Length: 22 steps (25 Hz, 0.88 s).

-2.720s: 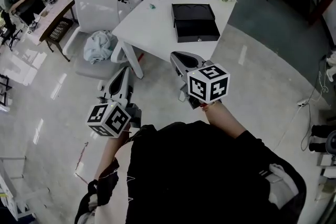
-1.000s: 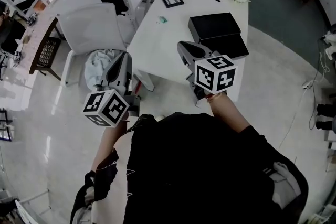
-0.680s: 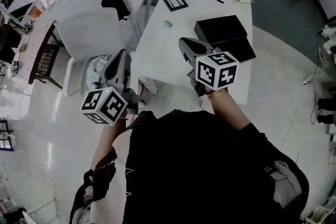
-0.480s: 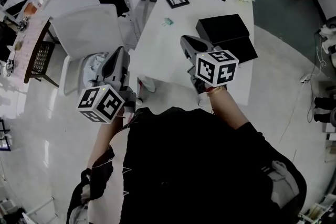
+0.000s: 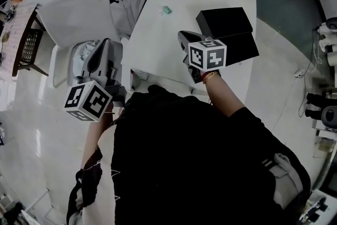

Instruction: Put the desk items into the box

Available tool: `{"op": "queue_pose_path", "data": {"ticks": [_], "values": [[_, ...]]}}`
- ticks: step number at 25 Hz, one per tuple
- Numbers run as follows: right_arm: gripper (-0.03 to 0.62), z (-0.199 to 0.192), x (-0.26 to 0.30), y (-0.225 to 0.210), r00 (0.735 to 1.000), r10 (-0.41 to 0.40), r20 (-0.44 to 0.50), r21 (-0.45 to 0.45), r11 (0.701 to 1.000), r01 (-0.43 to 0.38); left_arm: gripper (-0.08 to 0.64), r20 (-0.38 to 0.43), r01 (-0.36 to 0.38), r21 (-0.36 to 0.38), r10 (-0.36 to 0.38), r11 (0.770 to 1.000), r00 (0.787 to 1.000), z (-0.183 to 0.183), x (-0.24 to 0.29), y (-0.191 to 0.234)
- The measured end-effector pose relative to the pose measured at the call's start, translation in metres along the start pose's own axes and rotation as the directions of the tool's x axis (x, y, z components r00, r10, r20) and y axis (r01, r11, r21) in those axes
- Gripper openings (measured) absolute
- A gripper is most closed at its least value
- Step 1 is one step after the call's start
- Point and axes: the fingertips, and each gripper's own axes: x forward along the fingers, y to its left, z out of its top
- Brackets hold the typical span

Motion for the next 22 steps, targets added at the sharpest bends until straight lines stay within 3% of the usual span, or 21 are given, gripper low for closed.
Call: {"op": "queue_pose_path", "data": {"ticks": [7,10,22], "values": [[0.008,-0.003,0.057,-0.033,0.994,-0.035,-0.102,-0.023,0.999,0.033,0.011,0.041,-0.159,-0.006,0.159,0.987,0.986,0.024,-0.01,0.046],[0.086,0.0,0.077,-0.04,0.991,-0.029,-0.127,-0.032,0.999,0.025,0.011,0.021,-0.202,-0.003,0.202,0.979,0.979,0.021,-0.012,0.058],[0.081,0.017,0.142,-0.047,0.987,-0.012,-0.162,-0.041,0.999,0.006,0.011,-0.018,-0.365,0.012,0.366,0.931,0.931,0.024,-0.036,0.099]]}}
